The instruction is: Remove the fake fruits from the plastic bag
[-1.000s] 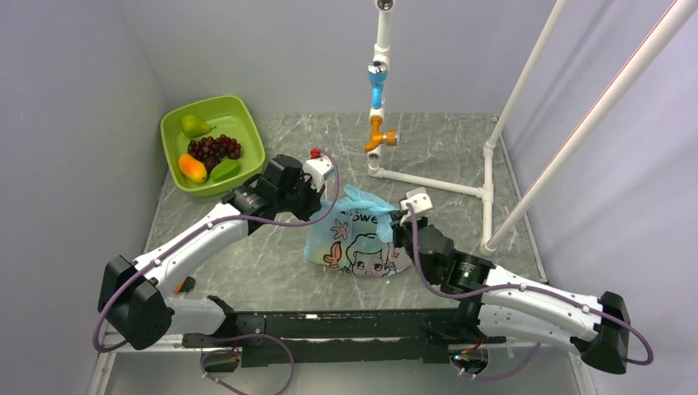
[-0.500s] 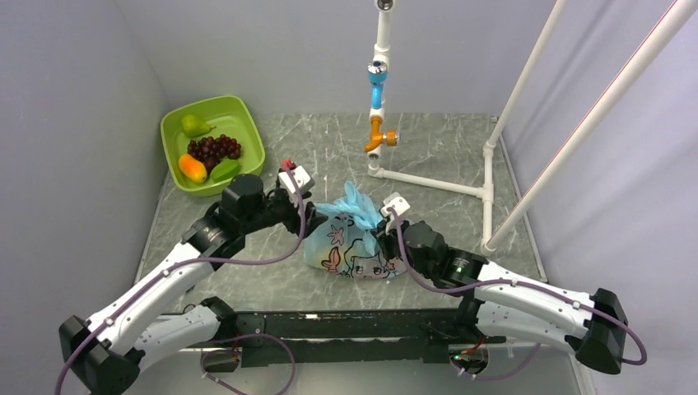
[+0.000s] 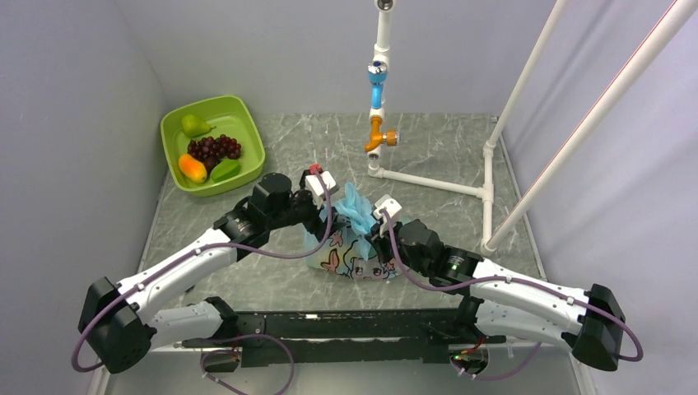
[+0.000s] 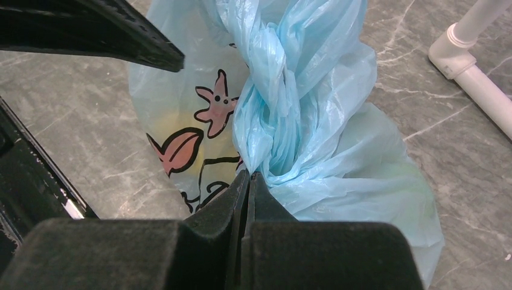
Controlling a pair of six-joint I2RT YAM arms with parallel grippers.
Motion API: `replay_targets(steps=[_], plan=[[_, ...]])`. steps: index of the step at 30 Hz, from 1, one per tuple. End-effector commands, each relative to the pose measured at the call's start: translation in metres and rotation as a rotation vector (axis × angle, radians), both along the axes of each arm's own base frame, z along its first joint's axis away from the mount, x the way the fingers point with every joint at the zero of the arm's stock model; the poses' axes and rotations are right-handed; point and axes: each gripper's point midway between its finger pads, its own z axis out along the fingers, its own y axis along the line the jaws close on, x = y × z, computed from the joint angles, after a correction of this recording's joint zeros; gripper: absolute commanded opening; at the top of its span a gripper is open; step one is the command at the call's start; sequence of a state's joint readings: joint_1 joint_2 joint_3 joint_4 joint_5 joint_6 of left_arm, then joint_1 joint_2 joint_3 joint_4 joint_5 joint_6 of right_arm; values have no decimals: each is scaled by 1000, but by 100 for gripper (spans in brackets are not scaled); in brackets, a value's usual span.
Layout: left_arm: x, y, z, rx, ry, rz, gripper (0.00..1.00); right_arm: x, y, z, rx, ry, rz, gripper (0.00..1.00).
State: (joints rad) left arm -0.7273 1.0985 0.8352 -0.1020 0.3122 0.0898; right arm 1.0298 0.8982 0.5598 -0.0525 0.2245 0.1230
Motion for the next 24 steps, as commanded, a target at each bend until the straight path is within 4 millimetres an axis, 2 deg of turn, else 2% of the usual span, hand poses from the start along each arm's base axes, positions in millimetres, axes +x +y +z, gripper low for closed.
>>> replay_targets(steps=[1, 8, 13, 17, 21, 24], plan=[[16, -12, 23, -65, -91, 16, 89, 4, 9, 31, 77, -45, 11, 0], [25, -18, 3, -2, -67, 50, 87, 3, 15, 34, 98, -32, 25, 0], [28, -16, -12, 87, -62, 75, 75, 2, 14, 38, 114, -31, 22, 0], [37, 1, 3, 121, -95, 164, 57, 5, 5, 31, 89, -27, -22, 0], [36, 12, 14, 87, -157, 207, 31, 7, -12, 31, 99, -34, -95, 0], [35, 15, 19, 82, -164, 209, 15, 17, -37, 31, 134, -58, -242, 0]])
